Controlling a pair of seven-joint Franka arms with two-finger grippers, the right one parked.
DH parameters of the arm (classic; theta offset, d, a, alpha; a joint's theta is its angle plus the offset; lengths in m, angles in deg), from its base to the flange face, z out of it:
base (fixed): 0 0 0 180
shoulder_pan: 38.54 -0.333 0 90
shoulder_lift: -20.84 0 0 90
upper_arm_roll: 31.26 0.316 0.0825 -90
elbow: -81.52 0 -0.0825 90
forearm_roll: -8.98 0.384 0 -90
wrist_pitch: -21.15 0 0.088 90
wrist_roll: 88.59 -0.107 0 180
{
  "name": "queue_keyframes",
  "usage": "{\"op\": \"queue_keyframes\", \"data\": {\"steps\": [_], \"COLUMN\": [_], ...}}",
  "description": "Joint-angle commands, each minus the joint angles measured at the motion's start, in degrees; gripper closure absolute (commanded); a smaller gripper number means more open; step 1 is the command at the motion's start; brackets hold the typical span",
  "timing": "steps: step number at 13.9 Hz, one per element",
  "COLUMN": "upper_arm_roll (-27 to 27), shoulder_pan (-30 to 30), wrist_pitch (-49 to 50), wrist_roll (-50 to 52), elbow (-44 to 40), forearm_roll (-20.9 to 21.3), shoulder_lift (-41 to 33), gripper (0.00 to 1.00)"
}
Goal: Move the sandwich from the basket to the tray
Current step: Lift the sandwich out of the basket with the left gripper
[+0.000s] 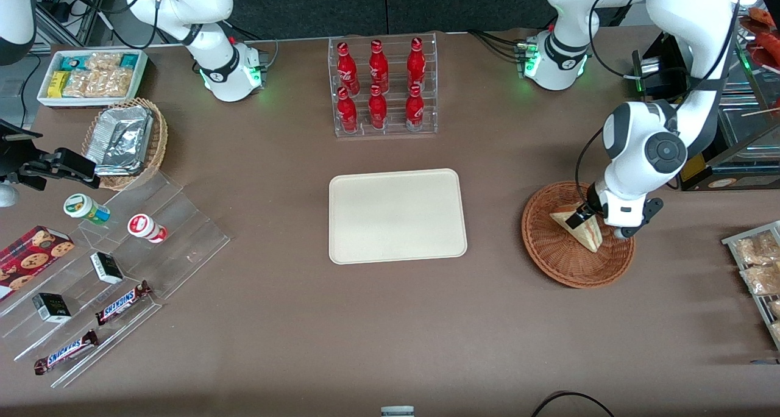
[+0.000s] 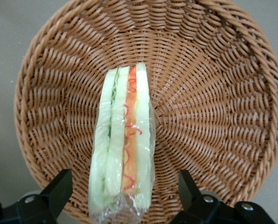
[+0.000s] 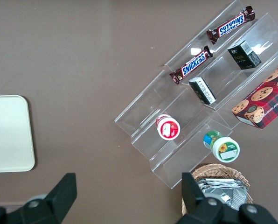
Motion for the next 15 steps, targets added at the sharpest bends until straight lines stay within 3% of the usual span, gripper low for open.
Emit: {"op": "queue_keyframes", "data": {"steps": [1,2,4,7,11,15], "upper_arm_roll": [0.08,0.08,0.08,0.17,0.26,-1.58], "shoulder_pan": [0.1,0.01,-0.08,-0.16,0.19,0.54], "wrist_pitch": [-3.64,-4.08,-3.65,-2.51,5.21,22.77], "wrist_roll": [1.38,1.38,1.3,1.39,0.77,0.77], "elbow": [0.3,0.3,0.39,0.39,-2.06,-14.35], "forearm_roll": [0.74,0.74,0.74,0.74,0.83,3.11], "shoulder_lift": [2.4,2.75,2.49,2.23,0.65,1.17], "gripper": [0.02,0.16,0.69,1.0,1.0,1.0]}}
